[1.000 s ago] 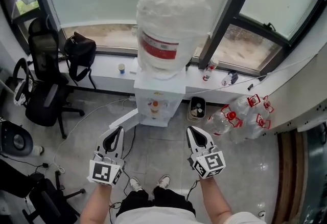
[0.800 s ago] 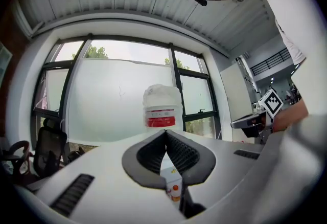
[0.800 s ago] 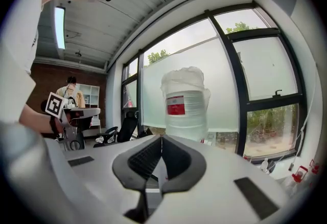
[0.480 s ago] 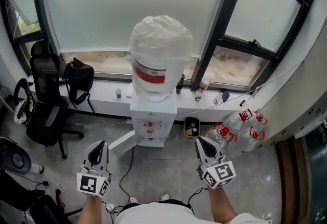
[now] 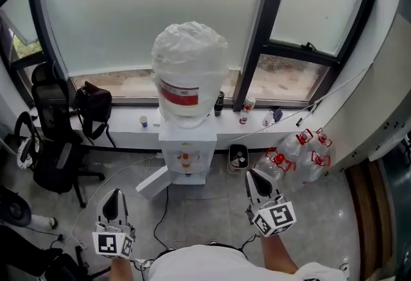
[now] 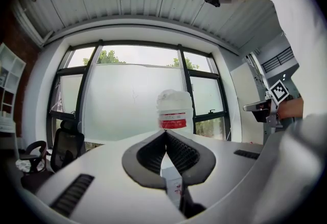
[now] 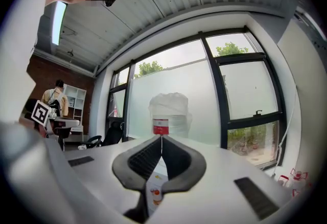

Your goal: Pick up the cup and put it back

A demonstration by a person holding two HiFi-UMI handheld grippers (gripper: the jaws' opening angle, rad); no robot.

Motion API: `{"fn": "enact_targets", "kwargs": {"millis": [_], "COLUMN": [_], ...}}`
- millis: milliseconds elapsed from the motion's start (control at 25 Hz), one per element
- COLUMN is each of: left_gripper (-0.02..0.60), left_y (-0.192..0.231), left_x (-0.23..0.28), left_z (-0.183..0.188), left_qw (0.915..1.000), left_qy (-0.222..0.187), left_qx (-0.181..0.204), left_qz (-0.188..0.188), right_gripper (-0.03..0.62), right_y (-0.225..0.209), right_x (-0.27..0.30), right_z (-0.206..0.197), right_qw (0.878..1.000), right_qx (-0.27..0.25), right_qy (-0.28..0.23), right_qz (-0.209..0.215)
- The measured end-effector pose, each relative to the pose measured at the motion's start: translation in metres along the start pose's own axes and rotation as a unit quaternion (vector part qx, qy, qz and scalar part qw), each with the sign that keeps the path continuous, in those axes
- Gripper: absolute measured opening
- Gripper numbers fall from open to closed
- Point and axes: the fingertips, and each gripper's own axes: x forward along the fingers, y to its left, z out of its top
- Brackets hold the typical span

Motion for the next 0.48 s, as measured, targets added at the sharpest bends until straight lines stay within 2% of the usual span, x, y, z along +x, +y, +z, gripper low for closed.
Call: {"fn": "enact_targets", "kwargs": {"millis": [120, 240, 480], "left_gripper": [0.023, 0.023, 0.023], "left_y": [-0.004, -0.006, -0.006], "left_x": [-0.002, -0.001, -0.012], "left_z": [0.000, 0.001, -0.003], "left_qw": [1.0000, 0.9999, 0.9999], "left_qy": [-0.003, -0.014, -0.015], "left_qx": [0.005, 0.000, -0.007], "left_qz": [-0.001, -0.001, 0.003], "right_gripper": [0.021, 0.021, 0.021], "right_y": [0.016, 0.019, 0.029], "right_x": [0.011, 0.016, 0.014], "right_z": [0.017, 0.023, 0.017], "right_qw": [0.999, 0.999, 0.999], "right_qx": [-0.019, -0.021, -0.023], "right_qy": [-0.021, -0.032, -0.021], "right_qz": [0.022, 0.026, 0.031]}}
